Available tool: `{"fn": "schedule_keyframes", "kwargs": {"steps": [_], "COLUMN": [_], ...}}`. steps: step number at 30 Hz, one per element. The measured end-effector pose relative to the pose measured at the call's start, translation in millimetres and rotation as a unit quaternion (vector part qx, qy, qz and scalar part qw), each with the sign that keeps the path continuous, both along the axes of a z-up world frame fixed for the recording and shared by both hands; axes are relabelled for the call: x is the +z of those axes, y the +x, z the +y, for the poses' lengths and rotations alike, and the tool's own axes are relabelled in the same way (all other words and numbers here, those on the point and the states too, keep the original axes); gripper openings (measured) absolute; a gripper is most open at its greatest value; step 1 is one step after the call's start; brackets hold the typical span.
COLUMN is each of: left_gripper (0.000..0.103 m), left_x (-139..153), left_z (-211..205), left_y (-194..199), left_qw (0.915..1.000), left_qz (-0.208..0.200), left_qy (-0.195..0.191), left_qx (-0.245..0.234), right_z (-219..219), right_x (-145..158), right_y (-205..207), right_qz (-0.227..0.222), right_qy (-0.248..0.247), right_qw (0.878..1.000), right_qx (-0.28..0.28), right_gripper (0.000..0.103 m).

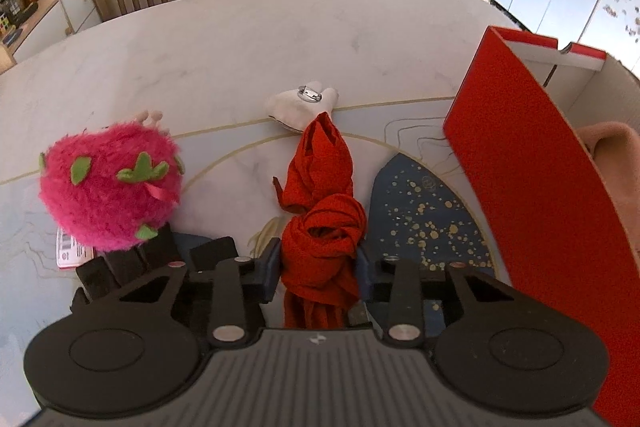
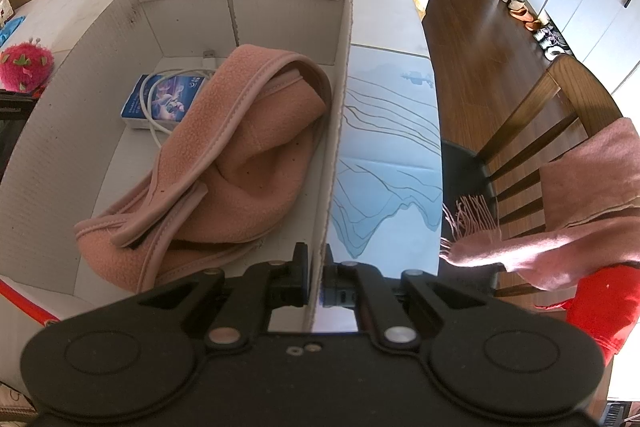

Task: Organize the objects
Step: 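Move the left tool back to the pile and close it on the red cloth, then lift the red cloth and carry it over the box with the left gripper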

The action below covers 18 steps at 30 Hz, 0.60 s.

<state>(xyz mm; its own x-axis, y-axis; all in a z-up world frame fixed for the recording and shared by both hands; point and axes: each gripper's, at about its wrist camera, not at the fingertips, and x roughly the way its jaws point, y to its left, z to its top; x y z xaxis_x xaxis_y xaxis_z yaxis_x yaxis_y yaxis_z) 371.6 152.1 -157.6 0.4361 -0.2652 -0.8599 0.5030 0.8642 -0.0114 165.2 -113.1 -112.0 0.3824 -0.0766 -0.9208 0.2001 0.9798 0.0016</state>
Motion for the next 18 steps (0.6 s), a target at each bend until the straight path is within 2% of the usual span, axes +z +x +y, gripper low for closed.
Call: {"fn": "schedule_keyframes", "kwargs": {"steps": [11,18], "left_gripper": [0.032,0.032], "left_x": [31,66], "left_z": [7,3], "left_y": [-19,-35], "left_qw": [0.9998,0.998], "left_qz": [-0.001,0.006], "left_qy": [-0.018,-0.064], "left_qx": [0.01,-0.001], "right_z": [0,0], "right_x": [0,0], "right_y": [0,0], "right_qz": [-0.002,-0.002], "right_qy": [0.0,0.0], "right_qw": [1.0,1.0], "right_qx": [-0.001,-0.002], "right_gripper": [0.004,0.004]}}
